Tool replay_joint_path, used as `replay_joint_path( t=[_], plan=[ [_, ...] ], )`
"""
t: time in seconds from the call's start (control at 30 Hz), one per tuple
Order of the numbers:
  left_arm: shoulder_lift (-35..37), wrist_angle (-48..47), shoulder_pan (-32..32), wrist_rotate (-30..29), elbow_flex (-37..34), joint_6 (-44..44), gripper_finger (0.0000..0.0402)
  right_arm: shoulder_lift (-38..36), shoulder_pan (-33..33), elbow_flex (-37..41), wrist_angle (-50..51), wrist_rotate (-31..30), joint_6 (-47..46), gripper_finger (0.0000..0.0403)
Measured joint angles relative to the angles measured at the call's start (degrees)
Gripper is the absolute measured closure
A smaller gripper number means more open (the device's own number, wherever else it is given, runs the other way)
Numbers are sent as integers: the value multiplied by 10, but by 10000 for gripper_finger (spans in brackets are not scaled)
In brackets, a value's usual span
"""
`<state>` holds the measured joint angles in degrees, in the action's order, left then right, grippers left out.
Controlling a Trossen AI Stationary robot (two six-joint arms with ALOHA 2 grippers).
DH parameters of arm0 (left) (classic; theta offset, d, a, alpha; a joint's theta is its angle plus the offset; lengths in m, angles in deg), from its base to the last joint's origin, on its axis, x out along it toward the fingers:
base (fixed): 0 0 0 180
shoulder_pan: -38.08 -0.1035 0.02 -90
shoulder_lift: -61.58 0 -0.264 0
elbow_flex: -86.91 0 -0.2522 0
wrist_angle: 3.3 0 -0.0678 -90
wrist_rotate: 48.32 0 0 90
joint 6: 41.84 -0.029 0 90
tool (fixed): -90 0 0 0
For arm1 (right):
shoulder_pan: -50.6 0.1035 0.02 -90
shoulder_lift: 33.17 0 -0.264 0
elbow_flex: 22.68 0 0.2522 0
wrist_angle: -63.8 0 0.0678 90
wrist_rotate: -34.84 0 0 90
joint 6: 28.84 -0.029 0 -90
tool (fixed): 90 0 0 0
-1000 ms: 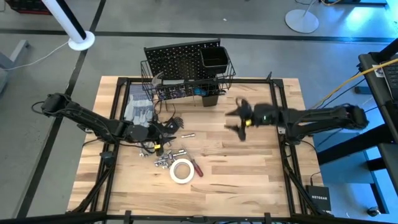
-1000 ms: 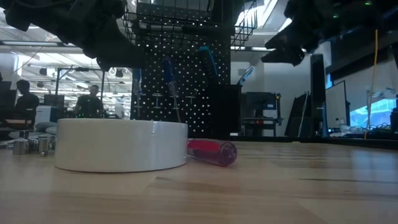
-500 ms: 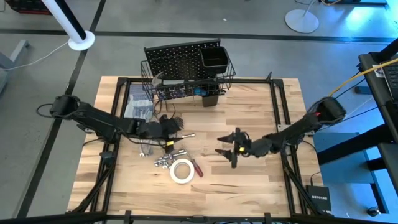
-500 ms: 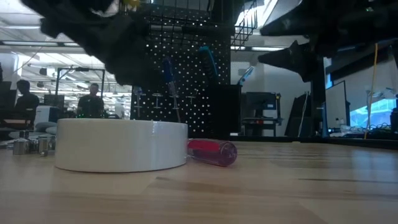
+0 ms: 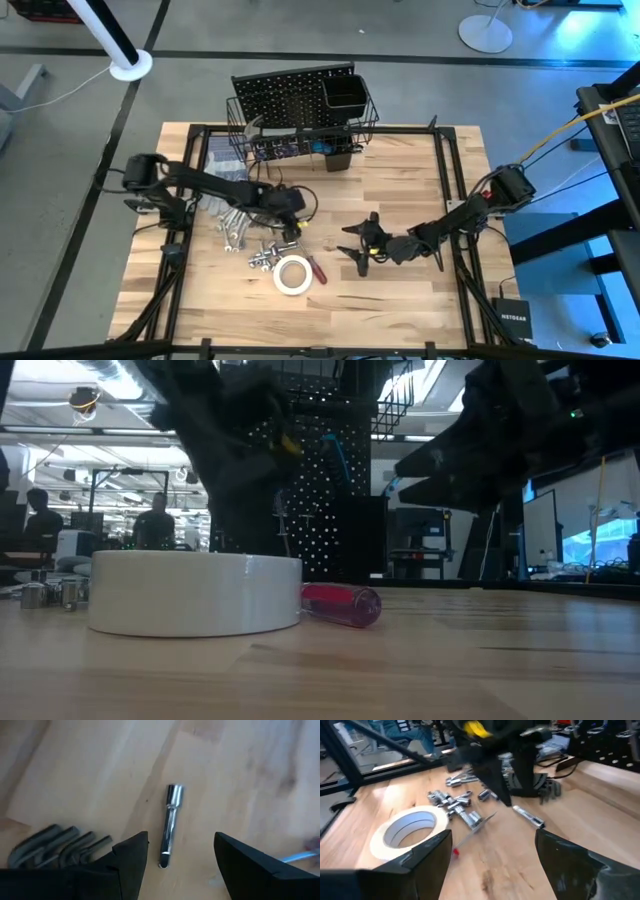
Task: Hang tools onto peg board
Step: Put the extension bar into the top black bin on the pegboard
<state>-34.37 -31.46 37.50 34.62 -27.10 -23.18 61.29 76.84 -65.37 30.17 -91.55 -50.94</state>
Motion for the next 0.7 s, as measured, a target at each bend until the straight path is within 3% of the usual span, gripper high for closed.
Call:
replay_joint_path(
  t=[0.23, 0.33, 0.7],
  plan=[
    [-58, 8, -19, 1, 2, -31, 186, 0, 0, 0, 1, 10, -1, 112],
    [-70, 11, -20, -2, 4, -45, 205, 0, 0, 0, 2, 10, -2, 112],
    [-79, 52, 0, -25, 1, -89, 376, 4, 0, 0, 35, -15, -23, 112]
  ],
)
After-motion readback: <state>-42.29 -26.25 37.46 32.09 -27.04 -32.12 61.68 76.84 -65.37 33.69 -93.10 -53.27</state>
